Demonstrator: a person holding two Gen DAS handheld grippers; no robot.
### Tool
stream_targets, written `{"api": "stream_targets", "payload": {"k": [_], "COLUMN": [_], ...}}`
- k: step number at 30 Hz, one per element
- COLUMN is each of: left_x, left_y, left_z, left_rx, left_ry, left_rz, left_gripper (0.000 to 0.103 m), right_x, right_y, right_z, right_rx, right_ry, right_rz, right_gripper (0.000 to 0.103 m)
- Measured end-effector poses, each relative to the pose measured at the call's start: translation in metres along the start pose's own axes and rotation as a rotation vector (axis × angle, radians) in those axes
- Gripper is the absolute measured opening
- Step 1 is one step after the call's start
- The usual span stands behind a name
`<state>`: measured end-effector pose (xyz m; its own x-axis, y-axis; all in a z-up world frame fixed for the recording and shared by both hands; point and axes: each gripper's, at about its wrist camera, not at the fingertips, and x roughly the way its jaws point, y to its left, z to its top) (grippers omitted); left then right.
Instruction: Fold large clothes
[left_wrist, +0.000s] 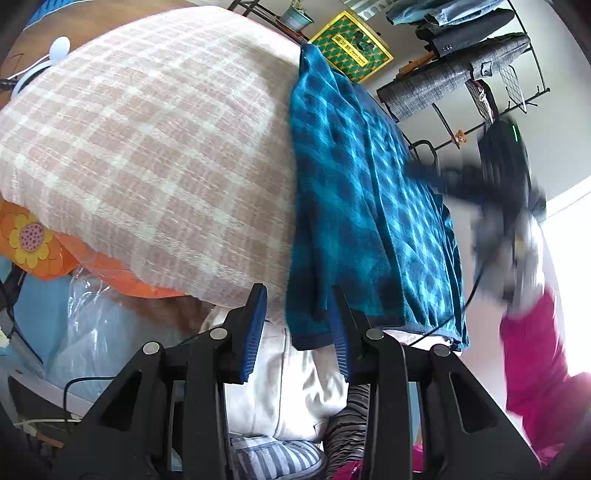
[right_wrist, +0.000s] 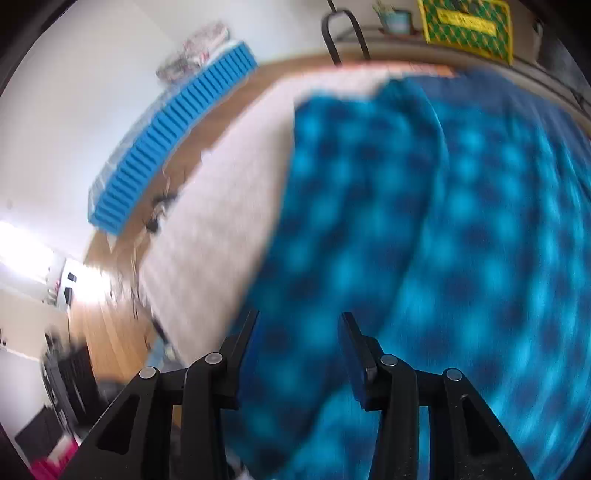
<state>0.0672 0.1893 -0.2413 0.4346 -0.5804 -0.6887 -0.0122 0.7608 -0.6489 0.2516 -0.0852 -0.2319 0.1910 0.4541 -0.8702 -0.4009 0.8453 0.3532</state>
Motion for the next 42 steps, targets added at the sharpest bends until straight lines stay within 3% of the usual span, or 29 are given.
{"api": "stream_targets", "payload": {"k": [3, 5, 10, 12, 14, 16, 20, 24, 25, 26, 28, 31, 33, 35, 38, 40, 42], "left_x": [0.008, 0.016, 0.039, 0.048, 0.051, 0.045, 0.032, 0.028, 0.029, 0.03, 0.033, 0.035, 0.036, 0.036, 0.035, 0.034, 0.035], "left_y": [-0.009, -0.016, -0.027, -0.028, -0.027, -0.027, -0.031, -0.037, -0.038, -0.039, -0.036, -0.03, -0.027, -0.022, -0.022, -0.024, -0.026], "left_z": [-0.003, -0.002, 0.0, -0.001, -0.001, -0.001, -0.003, -0.004, -0.004, -0.004, -0.004, -0.003, -0.002, 0.0, 0.002, 0.004, 0.004], "left_rx": [0.015, 0.028, 0.071, 0.084, 0.089, 0.065, 0.072, 0.086, 0.091, 0.094, 0.085, 0.07, 0.047, 0.017, 0.026, 0.042, 0.06], "left_ry": [0.011, 0.015, 0.056, 0.082, 0.076, 0.055, 0.015, 0.006, 0.008, 0.012, 0.023, 0.039, 0.048, 0.051, 0.034, 0.029, 0.031], "left_rz": [-0.009, 0.013, 0.036, 0.061, 0.076, 0.063, 0.064, 0.074, 0.079, 0.086, 0.086, 0.082, 0.094, 0.086, 0.101, 0.105, 0.105], "left_gripper": [0.033, 0.033, 0.031, 0.011, 0.008, 0.007, 0.006, 0.005, 0.005, 0.005, 0.006, 0.006, 0.017, 0.036, 0.036, 0.036, 0.028], "right_x": [0.009, 0.017, 0.024, 0.025, 0.029, 0.028, 0.012, 0.003, 0.005, 0.007, 0.015, 0.022, 0.027, 0.031, 0.027, 0.015, 0.01], "right_y": [-0.01, -0.017, -0.015, -0.015, -0.017, -0.02, -0.008, 0.002, 0.004, 0.003, -0.004, -0.013, -0.012, -0.009, -0.005, -0.004, -0.003], "right_z": [-0.063, -0.087, -0.118, -0.118, -0.122, -0.12, -0.117, -0.116, -0.116, -0.117, -0.117, -0.123, -0.124, -0.123, -0.121, -0.121, -0.122], "right_rx": [0.054, 0.098, 0.128, 0.119, 0.123, 0.129, 0.086, 0.056, 0.054, 0.059, 0.088, 0.143, 0.146, 0.138, 0.138, 0.153, 0.172], "right_ry": [0.056, 0.076, 0.061, 0.051, 0.053, 0.051, 0.011, -0.011, -0.01, -0.003, 0.015, 0.033, 0.035, 0.041, 0.029, 0.007, 0.018], "right_rz": [0.033, 0.079, 0.179, 0.186, 0.184, 0.171, 0.177, 0.181, 0.162, 0.117, 0.114, 0.187, 0.183, 0.175, 0.127, 0.179, 0.295], "right_gripper": [0.046, 0.046, 0.046, 0.038, 0.018, 0.006, 0.001, 0.002, 0.012, 0.04, 0.055, 0.049, 0.042, 0.034, 0.035, 0.035, 0.035]}}
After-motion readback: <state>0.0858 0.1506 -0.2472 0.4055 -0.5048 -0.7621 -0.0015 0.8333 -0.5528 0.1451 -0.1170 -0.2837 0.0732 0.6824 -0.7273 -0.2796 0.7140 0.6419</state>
